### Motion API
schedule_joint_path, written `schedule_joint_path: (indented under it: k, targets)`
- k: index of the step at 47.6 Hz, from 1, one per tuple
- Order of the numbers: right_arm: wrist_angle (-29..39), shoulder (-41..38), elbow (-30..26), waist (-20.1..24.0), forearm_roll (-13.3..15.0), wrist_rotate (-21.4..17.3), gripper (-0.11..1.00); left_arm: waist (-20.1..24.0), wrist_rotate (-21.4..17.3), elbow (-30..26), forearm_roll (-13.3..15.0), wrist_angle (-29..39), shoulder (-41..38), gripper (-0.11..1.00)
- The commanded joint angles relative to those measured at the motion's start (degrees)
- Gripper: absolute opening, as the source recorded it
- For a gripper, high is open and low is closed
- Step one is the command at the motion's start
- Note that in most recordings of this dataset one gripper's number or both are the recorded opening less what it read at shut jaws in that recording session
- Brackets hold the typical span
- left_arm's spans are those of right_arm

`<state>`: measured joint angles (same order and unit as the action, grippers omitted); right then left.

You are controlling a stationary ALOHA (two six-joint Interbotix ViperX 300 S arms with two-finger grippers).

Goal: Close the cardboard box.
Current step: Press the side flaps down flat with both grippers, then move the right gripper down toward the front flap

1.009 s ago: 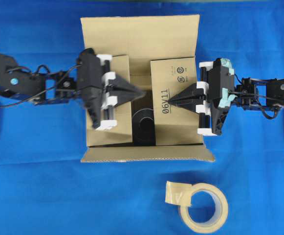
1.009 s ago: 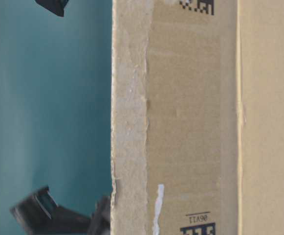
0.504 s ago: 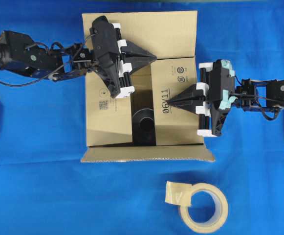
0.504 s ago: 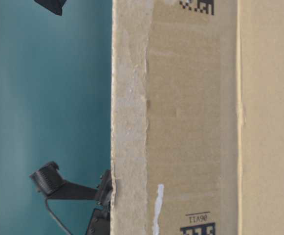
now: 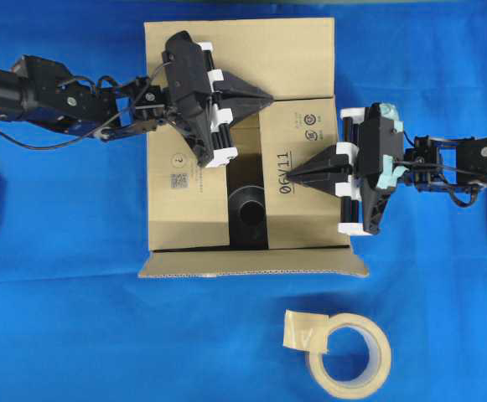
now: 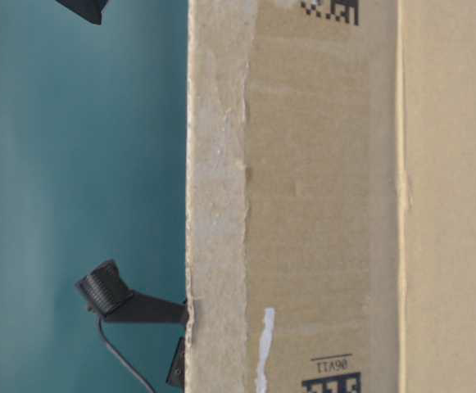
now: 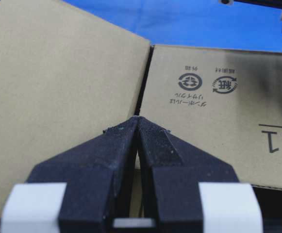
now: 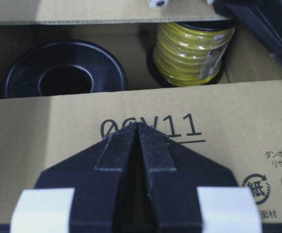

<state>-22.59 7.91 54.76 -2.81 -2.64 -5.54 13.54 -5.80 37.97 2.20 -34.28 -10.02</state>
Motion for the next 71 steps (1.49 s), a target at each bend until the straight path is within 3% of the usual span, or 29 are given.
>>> schedule_joint_path:
  k: [1,15,27,33,45,52,71]
  targets:
    - [-0.53,0.35,-0.97,0.70,-0.09,-0.09,0.00,0.18,0.00,-1.32,0.00,-0.53,0.26,0.00]
    - [-0.18,1.58,-1.41,1.85,-0.09,-0.09,0.00,0.18,0.00,-1.23,0.00,-0.35,0.18,0.00]
    - [4.39,11.25,-2.29,4.04,0.09,0.00,0.00,0.18,0.00,-1.14,0.00,-0.09,0.26,0.00]
    - [6.06,16.87,-1.93,7.03,0.18,0.00,0.00,0.18,0.00,-1.05,0.00,-0.09,0.26,0.00]
    - [6.06,26.02,0.62,18.72,0.35,0.44,0.00,0.18,0.09,-1.05,0.00,0.09,0.26,0.00]
    - [6.33,24.52,1.05,24.08,1.14,0.53,0.00,0.18,0.00,-0.97,0.00,0.09,0.26,0.00]
    - [4.75,12.74,1.93,25.05,0.88,0.44,0.00,0.18,0.09,-0.79,0.00,0.09,0.35,0.00]
